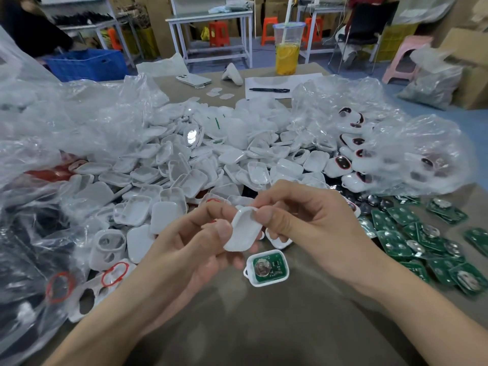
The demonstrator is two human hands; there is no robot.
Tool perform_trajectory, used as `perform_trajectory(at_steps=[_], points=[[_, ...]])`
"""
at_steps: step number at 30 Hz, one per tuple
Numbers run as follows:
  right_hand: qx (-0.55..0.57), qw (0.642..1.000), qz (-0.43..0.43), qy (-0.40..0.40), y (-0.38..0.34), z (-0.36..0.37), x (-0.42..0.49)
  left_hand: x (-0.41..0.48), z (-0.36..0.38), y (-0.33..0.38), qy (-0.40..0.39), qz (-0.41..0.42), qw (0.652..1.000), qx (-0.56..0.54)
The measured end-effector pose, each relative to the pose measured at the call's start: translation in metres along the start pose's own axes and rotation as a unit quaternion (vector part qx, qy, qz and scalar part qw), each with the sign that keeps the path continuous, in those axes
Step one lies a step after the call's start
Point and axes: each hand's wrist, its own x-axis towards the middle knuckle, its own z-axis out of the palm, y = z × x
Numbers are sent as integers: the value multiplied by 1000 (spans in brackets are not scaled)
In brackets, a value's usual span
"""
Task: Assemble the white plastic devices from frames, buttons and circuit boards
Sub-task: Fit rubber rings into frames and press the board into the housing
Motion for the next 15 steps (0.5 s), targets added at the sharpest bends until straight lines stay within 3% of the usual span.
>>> perform_trajectory(at_steps=[4,7,9,12,13,15], points=[[-1,999,24,-22,3,-3,-2,0,0,1,-1,-26,999,-32],[-79,996,22,-23,3,-12,-5,-2,-2,-3,64,8,993,100],[-163,987,11,-2,4,-23,-11,-7,-4,-6,106,54,946,303],[-238,971,19,-31,6,-37,-22,-10,-8,-12,48,138,817,557],[-261,964,27,-53,7,-40,-25,-9,-8,-14,19,150,788,597],[-294,951,41,-90,8,-44,-29,-8,-7,-15,-16,149,774,615]])
